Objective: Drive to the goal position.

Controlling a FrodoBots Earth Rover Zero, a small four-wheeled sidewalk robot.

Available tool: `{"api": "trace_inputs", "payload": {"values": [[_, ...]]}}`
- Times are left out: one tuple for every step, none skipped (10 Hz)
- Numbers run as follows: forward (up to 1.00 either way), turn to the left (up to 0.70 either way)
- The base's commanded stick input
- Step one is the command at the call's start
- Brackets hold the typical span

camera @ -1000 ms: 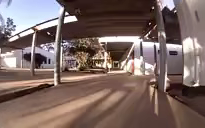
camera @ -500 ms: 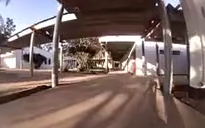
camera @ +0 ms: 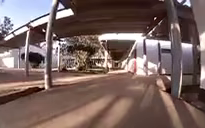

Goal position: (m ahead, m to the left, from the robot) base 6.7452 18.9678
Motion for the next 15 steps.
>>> {"api": "trace_inputs", "payload": {"values": [[0.7, 0.0], [0.7, 0.0], [0.7, 0.0], [0.7, 0.0], [0.7, 0.0], [0.7, 0.0], [0.7, 0.0], [0.7, 0.01], [0.7, 0.08], [0.7, 0.24], [0.7, 0.24], [0.7, 0.25], [0.7, 0.25], [0.7, 0.25], [0.7, 0.29]]}}
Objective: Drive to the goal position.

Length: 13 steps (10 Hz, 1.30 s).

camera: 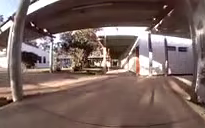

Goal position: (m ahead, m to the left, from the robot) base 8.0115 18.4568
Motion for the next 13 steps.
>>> {"api": "trace_inputs", "payload": {"values": [[0.7, 0.34], [0.7, 0.24], [0.7, 0.08], [0.7, 0.0], [0.7, 0.0], [0.7, 0.0], [0.7, 0.0], [0.7, 0.0], [0.7, 0.0], [0.7, 0.01], [0.7, 0.08], [0.7, 0.14], [0.7, 0.35]]}}
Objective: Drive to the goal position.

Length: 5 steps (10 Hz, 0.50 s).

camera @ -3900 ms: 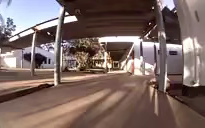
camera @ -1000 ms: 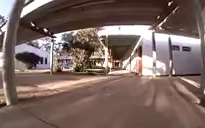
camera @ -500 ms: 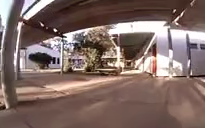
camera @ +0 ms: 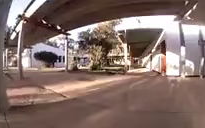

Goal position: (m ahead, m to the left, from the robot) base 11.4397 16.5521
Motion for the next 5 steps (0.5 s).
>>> {"api": "trace_inputs", "payload": {"values": [[0.7, 0.35], [0.7, 0.35], [0.7, 0.35], [0.7, 0.35], [0.7, 0.35]]}}
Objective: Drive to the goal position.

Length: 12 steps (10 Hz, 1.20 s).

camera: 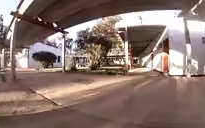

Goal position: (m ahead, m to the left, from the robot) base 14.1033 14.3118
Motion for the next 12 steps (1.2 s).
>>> {"api": "trace_inputs", "payload": {"values": [[0.7, 0.35], [0.7, 0.35], [0.7, 0.35], [0.7, 0.35], [0.7, 0.35], [0.7, 0.35], [0.7, 0.35], [0.7, 0.35], [0.7, 0.35], [0.7, 0.0], [0.7, 0.0], [0.7, 0.0]]}}
